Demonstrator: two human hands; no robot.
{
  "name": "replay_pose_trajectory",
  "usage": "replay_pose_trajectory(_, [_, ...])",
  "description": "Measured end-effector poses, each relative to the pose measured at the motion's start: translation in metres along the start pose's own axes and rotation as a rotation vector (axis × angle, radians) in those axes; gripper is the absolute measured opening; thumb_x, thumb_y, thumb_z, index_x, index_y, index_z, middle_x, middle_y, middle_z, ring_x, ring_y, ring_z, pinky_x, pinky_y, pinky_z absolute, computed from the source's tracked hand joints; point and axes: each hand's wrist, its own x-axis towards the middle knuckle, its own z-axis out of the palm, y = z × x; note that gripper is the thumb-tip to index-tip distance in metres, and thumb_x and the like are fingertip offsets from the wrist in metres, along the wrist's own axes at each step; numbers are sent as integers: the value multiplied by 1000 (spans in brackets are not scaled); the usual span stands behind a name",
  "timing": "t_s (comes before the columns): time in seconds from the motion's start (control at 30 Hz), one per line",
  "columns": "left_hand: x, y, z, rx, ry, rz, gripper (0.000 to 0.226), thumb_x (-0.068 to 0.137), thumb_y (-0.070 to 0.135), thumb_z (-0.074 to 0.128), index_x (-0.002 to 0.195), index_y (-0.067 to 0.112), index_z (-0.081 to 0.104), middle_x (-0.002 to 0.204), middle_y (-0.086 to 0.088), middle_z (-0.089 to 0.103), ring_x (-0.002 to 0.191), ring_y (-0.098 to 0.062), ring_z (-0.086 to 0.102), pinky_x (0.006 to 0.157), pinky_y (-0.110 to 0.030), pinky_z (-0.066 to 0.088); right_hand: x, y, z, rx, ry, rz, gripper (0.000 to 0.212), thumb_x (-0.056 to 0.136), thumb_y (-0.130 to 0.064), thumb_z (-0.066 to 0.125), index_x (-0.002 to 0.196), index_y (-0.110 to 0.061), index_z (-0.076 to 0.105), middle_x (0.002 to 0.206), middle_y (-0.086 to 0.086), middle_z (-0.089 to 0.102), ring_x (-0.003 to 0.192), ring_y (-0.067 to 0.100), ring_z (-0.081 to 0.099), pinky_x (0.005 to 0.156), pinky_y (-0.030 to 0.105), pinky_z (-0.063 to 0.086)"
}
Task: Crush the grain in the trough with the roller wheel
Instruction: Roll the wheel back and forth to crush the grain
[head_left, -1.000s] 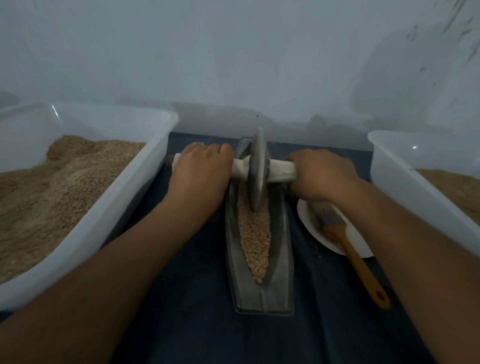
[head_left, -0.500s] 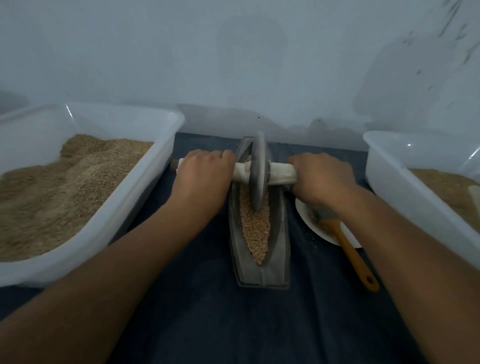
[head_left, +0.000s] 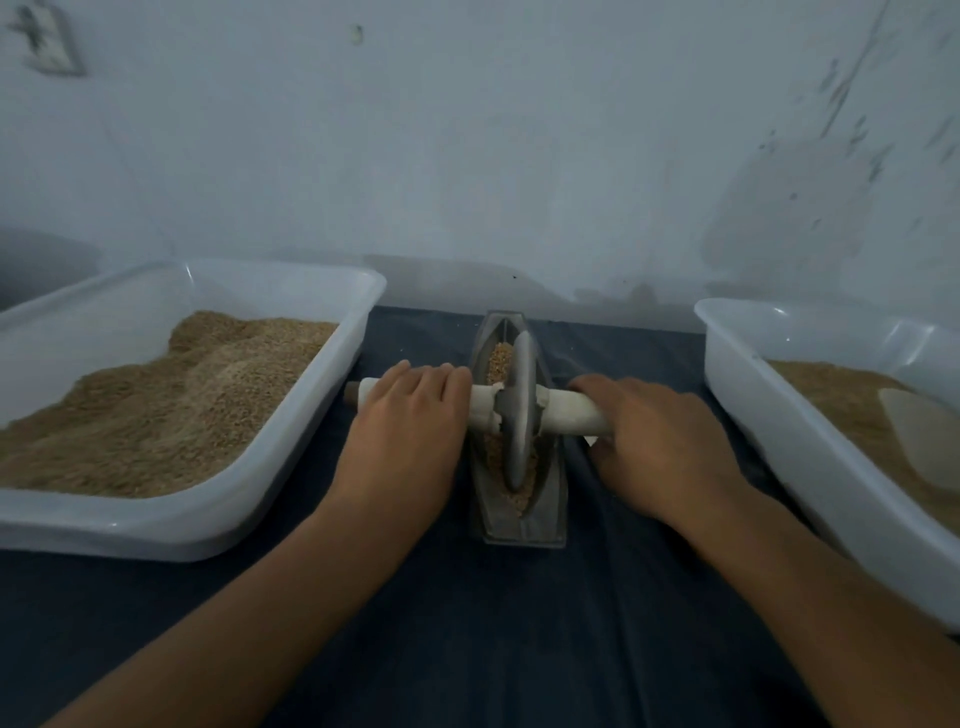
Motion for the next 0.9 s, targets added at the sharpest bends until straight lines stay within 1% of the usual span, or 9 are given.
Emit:
replay_pose_trajectory(0.1, [6,-4,9,3,-27,-10,61,86,24,70,140,19,40,141,0,52,129,-18,48,121,-34,18,11,2,6,-27,13,-7,45,89,-37,62,133,-40,52,110,-7,65,97,21,62,70,34,31])
replay_pose_trajectory(0.17, [15,-7,16,9,-54,-21,59,86,24,69,138,19,41,135,0,55,124,-19,51,117,-34,24,25,4,12,-55,-10,-2,43,89,-38,62,131,-41,53,108,-7,65,95,21,62,69,34,31])
replay_pose_trajectory(0.27, [33,-13,26,24,-70,-49,47,87,21,67,128,20,46,119,0,62,107,-19,57,99,-31,38,49,8,20,-73,-43,20,37,88,-38,64,124,-40,57,107,-6,66,97,23,62,70,35,32])
replay_pose_trajectory(0.33, [47,-17,33,19,-98,-66,41,87,20,68,123,19,48,113,-1,63,100,-20,60,87,-31,42,65,11,25,-96,-66,25,34,85,-36,67,118,-39,59,106,-5,66,97,24,60,70,35,32])
replay_pose_trajectory(0.47, [76,-24,45,105,-83,-70,28,89,19,64,113,18,49,103,-2,65,90,-20,61,69,-29,34,95,20,35,-82,-171,52,36,79,-33,71,114,-38,62,104,-5,65,97,23,60,69,33,34])
replay_pose_trajectory(0.6, [97,-26,51,175,-132,-100,26,91,16,62,113,17,49,102,-4,65,88,-25,65,51,-31,29,122,32,41,-26,-314,63,41,81,-43,72,119,-42,60,107,-7,65,93,20,59,62,31,38])
replay_pose_trajectory(0.73, [107,-30,55,129,-158,-142,29,91,17,61,118,17,51,103,-6,65,90,-27,64,58,-35,37,140,37,43,-36,-355,35,41,82,-42,72,120,-42,59,108,-6,66,91,22,61,69,35,51])
replay_pose_trajectory(0.83, [102,-29,54,134,-119,-136,31,91,20,63,119,19,51,103,-4,65,87,-24,65,50,-31,30,137,35,42,-50,-327,37,41,81,-42,71,121,-44,59,107,-8,66,88,20,58,58,29,39])
replay_pose_trajectory(0.9, [96,-26,53,154,-78,-101,28,91,22,64,114,19,50,102,-2,65,88,-23,64,55,-30,33,127,33,40,-30,-329,49,40,80,-40,72,117,-46,59,104,-9,65,87,19,57,55,27,32])
